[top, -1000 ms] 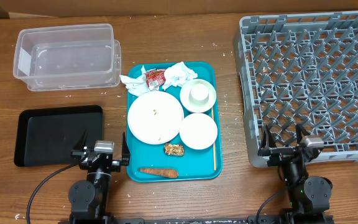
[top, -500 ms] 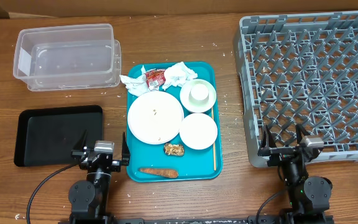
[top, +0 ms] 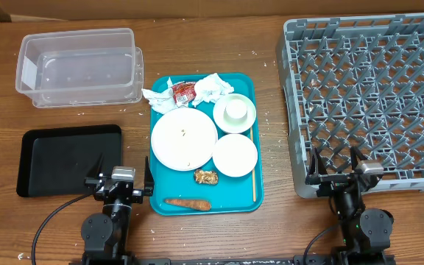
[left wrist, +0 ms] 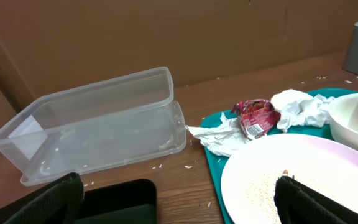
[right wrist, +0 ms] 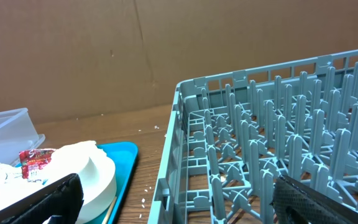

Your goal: Sort waste into correct bins and load items into the dishwasher

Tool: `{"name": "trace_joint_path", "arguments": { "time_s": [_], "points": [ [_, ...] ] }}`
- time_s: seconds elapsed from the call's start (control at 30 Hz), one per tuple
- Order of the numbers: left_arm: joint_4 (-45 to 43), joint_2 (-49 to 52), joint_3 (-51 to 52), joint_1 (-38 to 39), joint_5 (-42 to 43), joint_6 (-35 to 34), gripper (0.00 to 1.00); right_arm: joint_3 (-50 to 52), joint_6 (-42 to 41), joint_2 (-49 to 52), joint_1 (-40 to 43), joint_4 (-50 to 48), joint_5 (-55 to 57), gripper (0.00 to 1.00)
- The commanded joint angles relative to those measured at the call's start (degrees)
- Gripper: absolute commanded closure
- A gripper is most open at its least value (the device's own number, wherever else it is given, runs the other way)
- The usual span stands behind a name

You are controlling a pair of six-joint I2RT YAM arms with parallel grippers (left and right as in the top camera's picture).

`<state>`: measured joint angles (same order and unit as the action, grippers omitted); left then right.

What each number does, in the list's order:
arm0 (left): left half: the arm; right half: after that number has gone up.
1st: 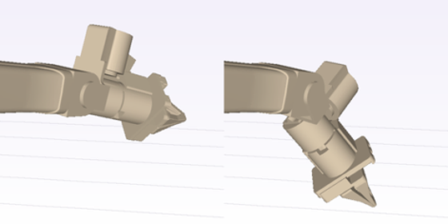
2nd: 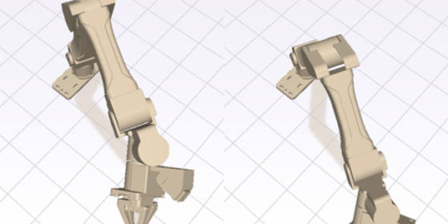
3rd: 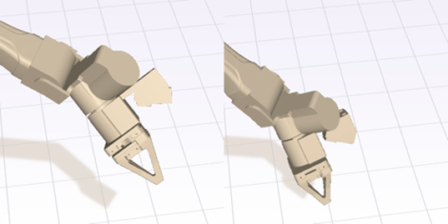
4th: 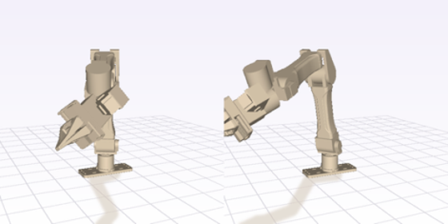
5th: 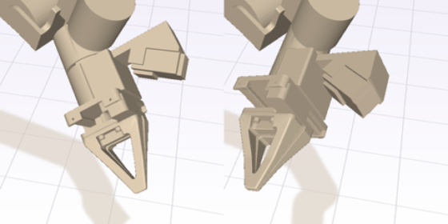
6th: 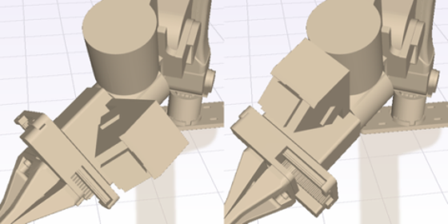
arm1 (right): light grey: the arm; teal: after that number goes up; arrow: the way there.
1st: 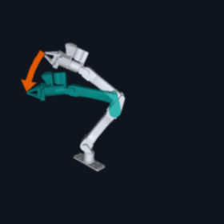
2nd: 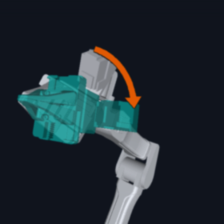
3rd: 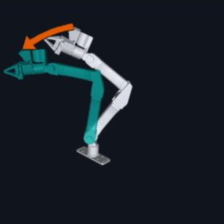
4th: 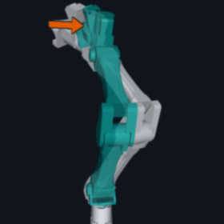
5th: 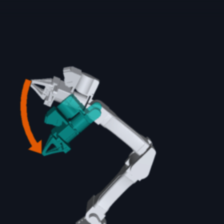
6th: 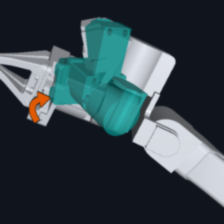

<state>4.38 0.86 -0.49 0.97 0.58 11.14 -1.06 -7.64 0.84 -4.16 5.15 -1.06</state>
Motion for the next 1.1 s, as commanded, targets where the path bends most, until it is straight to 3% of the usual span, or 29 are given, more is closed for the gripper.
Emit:
{"name": "trace_joint_path", "arguments": {
  "time_s": [0.0,0.47,0.63,0.77,0.97,1.07],
  "points": [
    [0.04,-0.59,0.2,-0.31,-0.42,1.29,0.0,0.59,0.2,-0.68,-0.33,-0.33,0.39,0.0],
    [-2.47,-0.59,0.2,-0.31,-0.28,1.51,0.0,0.61,0.2,-0.68,-0.33,-0.33,0.39,0.0],
    [-5.22,-0.59,0.2,-0.31,16.04,-4.13,0.0,0.59,0.2,-0.68,-0.33,-0.33,0.39,0.0],
    [-10.6,-0.59,0.2,-0.31,26.58,-4.13,0.0,0.61,0.2,-0.68,-0.33,-0.33,0.39,0.0],
    [-24.46,-0.57,0.17,-0.31,27.06,-8.98,0.0,0.61,0.22,-0.68,-0.33,-0.33,0.39,0.0],
    [-25.4,-0.5,-0.74,-0.31,25.31,-11.82,0.0,0.61,0.2,-0.68,-0.33,-0.33,0.39,0.0]
  ]
}}
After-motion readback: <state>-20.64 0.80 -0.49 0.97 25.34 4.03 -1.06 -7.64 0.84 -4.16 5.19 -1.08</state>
